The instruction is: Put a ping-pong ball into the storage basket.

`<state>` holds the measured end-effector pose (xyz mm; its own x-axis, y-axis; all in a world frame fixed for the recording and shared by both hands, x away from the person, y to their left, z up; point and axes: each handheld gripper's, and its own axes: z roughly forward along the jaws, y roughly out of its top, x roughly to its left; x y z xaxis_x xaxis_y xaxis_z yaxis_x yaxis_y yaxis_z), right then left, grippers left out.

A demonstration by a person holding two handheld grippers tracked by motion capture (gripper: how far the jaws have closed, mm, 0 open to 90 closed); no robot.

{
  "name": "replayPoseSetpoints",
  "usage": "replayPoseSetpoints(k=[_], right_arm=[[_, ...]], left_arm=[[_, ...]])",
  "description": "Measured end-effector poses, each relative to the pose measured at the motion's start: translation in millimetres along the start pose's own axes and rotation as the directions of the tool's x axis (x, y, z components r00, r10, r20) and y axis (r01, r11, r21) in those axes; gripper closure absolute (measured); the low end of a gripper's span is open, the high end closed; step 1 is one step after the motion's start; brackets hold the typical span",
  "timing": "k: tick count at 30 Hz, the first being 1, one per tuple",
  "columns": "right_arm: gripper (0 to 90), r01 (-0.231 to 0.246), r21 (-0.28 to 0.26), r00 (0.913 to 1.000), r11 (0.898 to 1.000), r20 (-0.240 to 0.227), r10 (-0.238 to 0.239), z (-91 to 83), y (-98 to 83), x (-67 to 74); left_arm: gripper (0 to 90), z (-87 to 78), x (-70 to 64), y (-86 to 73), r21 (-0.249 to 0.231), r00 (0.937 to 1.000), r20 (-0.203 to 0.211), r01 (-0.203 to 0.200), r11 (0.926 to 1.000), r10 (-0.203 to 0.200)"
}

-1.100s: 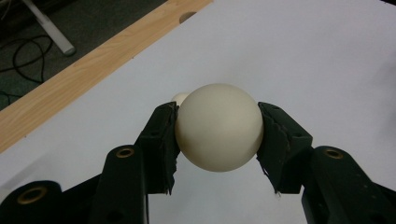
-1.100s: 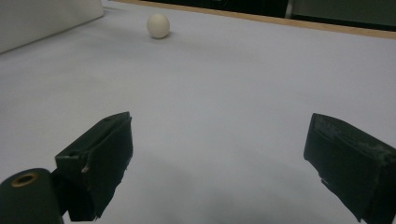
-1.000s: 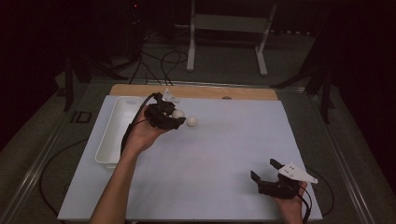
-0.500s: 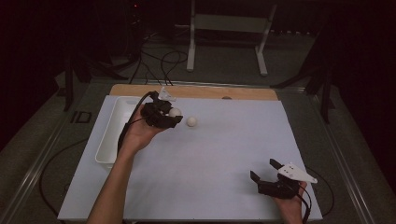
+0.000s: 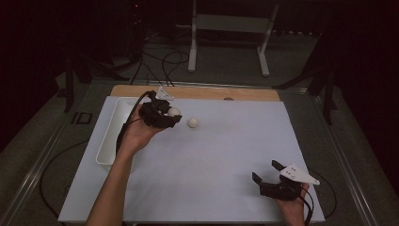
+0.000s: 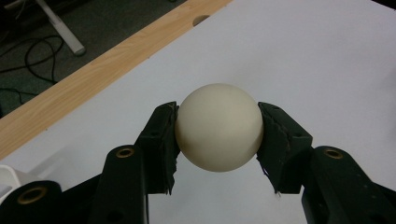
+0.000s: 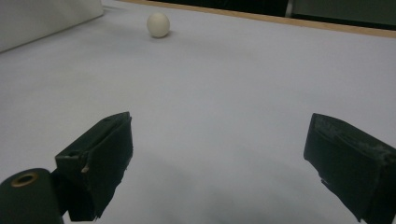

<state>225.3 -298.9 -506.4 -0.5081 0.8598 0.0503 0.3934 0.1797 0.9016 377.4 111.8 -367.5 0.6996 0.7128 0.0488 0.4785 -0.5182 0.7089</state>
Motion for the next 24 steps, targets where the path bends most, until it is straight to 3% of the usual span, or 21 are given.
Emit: replayPoseSetpoints(k=[24], right_arm=[[7.6, -0.001, -0.001, 1.0000, 1.000, 0.003, 0.001, -0.6, 0.0, -0.4]], left_arm=[[51.2, -5.9, 9.3, -8.0, -0.003, 0.9999, -0.011, -0.001, 1.0000, 0.001]])
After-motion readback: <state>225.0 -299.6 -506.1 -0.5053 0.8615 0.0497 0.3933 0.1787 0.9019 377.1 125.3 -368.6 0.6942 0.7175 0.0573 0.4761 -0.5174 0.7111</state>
